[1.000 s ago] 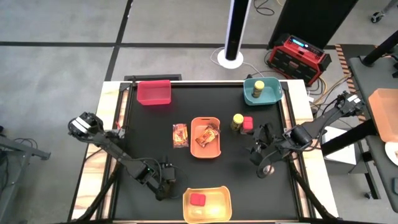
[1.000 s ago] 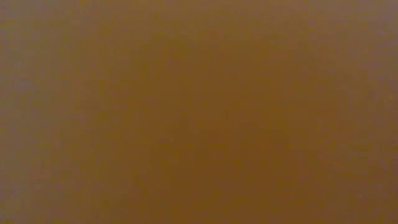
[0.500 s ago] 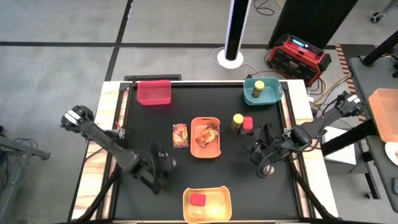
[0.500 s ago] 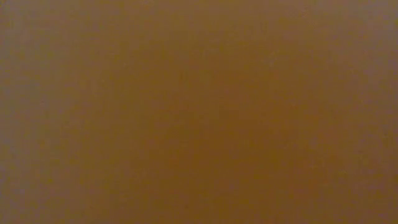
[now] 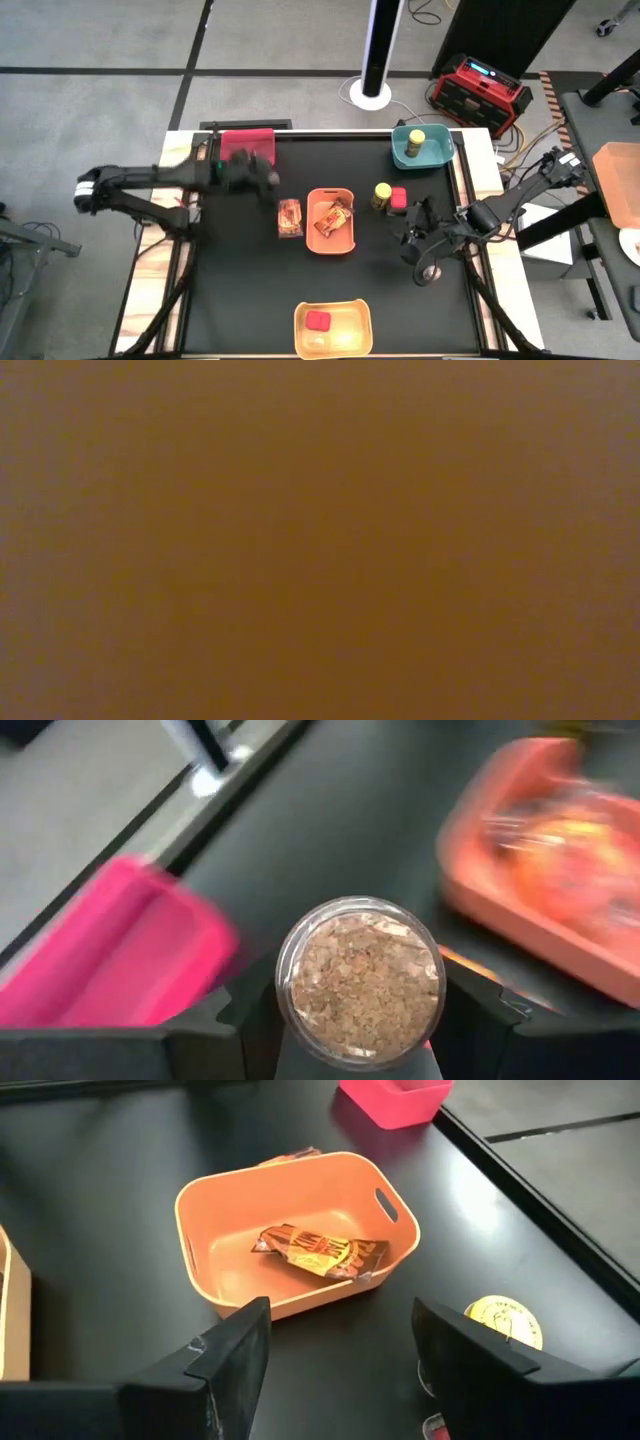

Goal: Sort spices by type
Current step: Put the left brown seasoning bottle into the pink bin

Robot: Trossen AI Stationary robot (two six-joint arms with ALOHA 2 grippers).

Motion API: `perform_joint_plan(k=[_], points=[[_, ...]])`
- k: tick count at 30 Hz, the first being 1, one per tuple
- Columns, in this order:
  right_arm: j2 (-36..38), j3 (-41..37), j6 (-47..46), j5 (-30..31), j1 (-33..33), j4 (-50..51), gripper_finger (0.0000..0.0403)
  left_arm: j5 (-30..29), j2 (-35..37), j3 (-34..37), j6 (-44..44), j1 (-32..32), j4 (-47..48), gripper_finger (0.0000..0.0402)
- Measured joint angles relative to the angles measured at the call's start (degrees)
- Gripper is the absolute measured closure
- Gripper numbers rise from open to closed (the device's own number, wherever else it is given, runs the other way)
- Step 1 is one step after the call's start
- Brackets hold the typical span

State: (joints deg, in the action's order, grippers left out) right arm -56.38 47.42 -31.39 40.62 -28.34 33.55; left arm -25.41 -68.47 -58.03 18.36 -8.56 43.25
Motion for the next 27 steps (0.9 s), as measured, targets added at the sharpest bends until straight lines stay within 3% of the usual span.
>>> perform_joint_plan(k=[7,12,16,27], points=[[0.00,-0.02,0.70,1.47,0.04,-0.01,0.0187,14.94,-3.44,1.14,-9.88,-28.95,-4.26,0.0222],[0.00,-0.26,0.69,1.53,0.04,-0.01,0.0193,22.61,-8.72,1.19,-13.45,-42.22,-7.98,0.0222],[0.00,-0.33,0.72,1.57,0.04,-0.01,0.0192,24.55,-12.88,1.19,-13.52,-44.96,-10.33,0.0222],[0.00,-0.85,1.02,1.60,0.24,0.00,0.0192,24.43,-21.80,1.19,-14.48,-44.98,-12.47,0.0222]])
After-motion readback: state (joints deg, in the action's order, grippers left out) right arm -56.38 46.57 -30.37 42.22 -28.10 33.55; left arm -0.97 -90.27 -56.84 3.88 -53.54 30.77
